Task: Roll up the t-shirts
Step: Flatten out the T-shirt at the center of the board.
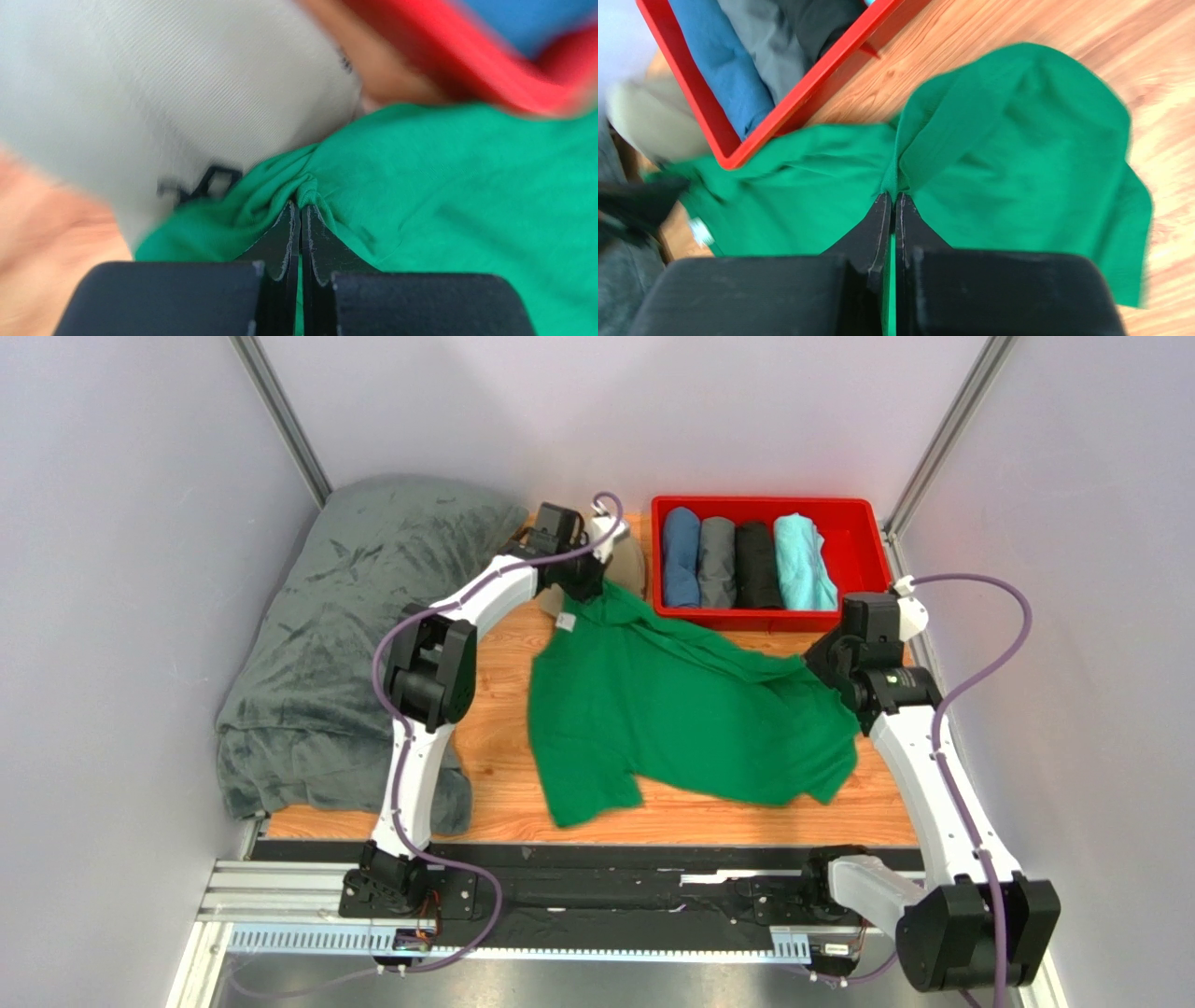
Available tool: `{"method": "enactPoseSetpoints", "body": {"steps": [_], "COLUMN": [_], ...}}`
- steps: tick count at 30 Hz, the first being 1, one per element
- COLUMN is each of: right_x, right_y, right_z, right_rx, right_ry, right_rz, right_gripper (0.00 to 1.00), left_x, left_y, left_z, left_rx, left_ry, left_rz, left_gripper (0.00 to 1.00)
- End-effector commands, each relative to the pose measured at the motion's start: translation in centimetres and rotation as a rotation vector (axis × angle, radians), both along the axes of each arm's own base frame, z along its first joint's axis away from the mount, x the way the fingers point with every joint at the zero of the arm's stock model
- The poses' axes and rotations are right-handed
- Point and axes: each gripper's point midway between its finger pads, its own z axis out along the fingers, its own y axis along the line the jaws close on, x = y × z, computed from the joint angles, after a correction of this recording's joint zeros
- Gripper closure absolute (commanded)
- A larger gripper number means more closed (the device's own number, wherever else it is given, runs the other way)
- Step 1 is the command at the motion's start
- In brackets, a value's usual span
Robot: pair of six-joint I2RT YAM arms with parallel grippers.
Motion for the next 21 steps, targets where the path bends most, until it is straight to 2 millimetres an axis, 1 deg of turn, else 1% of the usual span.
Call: {"method": "enactPoseSetpoints", "body": {"steps": [1, 2, 4, 5, 6, 7, 8, 9, 10, 11, 12, 13, 14, 15, 16, 17, 18, 19, 20, 21], "right_x": [2.4, 2.4, 2.2, 1.9, 1.6, 1.4, 0.8, 0.6, 0.2, -0.4, -0.7, -1.0, -1.4, -1.5, -1.7, -1.9, -1.8, -1.9, -1.8, -0.7], "right_y": [0.7, 0.6, 0.3, 0.1, -0.4, -0.6, -0.9, -1.4, -1.7, -2.1, -2.4, -2.7, -3.0, -3.2, -3.5, -3.9, -4.2, -4.4, -4.8, -4.9], "right_z": [3.1, 3.3, 3.8, 4.3, 4.6, 5.1, 5.9, 6.9, 7.8, 8.4, 10.1, 10.9, 11.4, 13.6, 14.7, 15.9, 17.0, 20.0, 21.3, 21.7], "right_rx": [-0.007, -0.010, -0.028, -0.036, -0.054, -0.062, -0.070, -0.086, -0.095, -0.104, -0.114, -0.118, -0.124, -0.120, -0.124, -0.124, -0.126, -0.123, -0.131, -0.132], "right_ry": [-0.099, -0.099, -0.102, -0.106, -0.109, -0.115, -0.132, -0.152, -0.168, -0.172, -0.203, -0.213, -0.211, -0.257, -0.273, -0.291, -0.310, -0.375, -0.395, -0.391], "right_rz": [0.011, 0.008, -0.001, -0.005, -0.022, -0.031, -0.042, -0.062, -0.072, -0.086, -0.101, -0.108, -0.116, -0.123, -0.127, -0.142, -0.151, -0.158, -0.173, -0.176], "right_gripper": [1.00, 1.00, 1.00, 1.00, 1.00, 1.00, 1.00, 1.00, 1.00, 1.00, 1.00, 1.00, 1.00, 1.00, 1.00, 1.00, 1.00, 1.00, 1.00, 1.00], "left_x": [4.2, 4.4, 4.0, 3.6, 2.6, 1.9, 0.9, -0.3, -1.1, -2.4, -3.6, -4.3, -6.0, -6.9, -8.3, -9.2, -9.9, -10.8, -11.2, -11.5], "left_y": [2.0, 2.1, 2.4, 2.6, 2.9, 3.0, 3.4, 3.9, 4.4, 5.2, 5.9, 6.5, 7.7, 8.3, 9.3, 10.3, 10.8, 11.9, 12.5, 13.0], "left_z": [3.0, 3.9, 5.3, 7.7, 7.4, 8.2, 11.4, 10.8, 11.7, 14.9, 14.6, 15.6, 17.8, 19.0, 22.2, 23.3, 24.9, 27.5, 29.8, 31.2], "left_rx": [-0.012, -0.022, -0.038, -0.057, -0.052, -0.060, -0.071, -0.056, -0.051, -0.058, -0.044, -0.039, -0.044, -0.045, -0.061, -0.058, -0.061, -0.053, -0.056, -0.053], "left_ry": [-0.054, -0.063, -0.065, -0.096, -0.077, -0.083, -0.136, -0.117, -0.128, -0.182, -0.167, -0.180, -0.197, -0.212, -0.267, -0.273, -0.305, -0.369, -0.415, -0.447], "left_rz": [0.114, 0.120, 0.116, 0.110, 0.105, 0.091, 0.079, 0.074, 0.072, 0.067, 0.071, 0.074, 0.084, 0.090, 0.100, 0.112, 0.120, 0.148, 0.160, 0.174], "left_gripper": [1.00, 1.00, 1.00, 1.00, 1.00, 1.00, 1.00, 1.00, 1.00, 1.00, 1.00, 1.00, 1.00, 1.00, 1.00, 1.00, 1.00, 1.00, 1.00, 1.00]}}
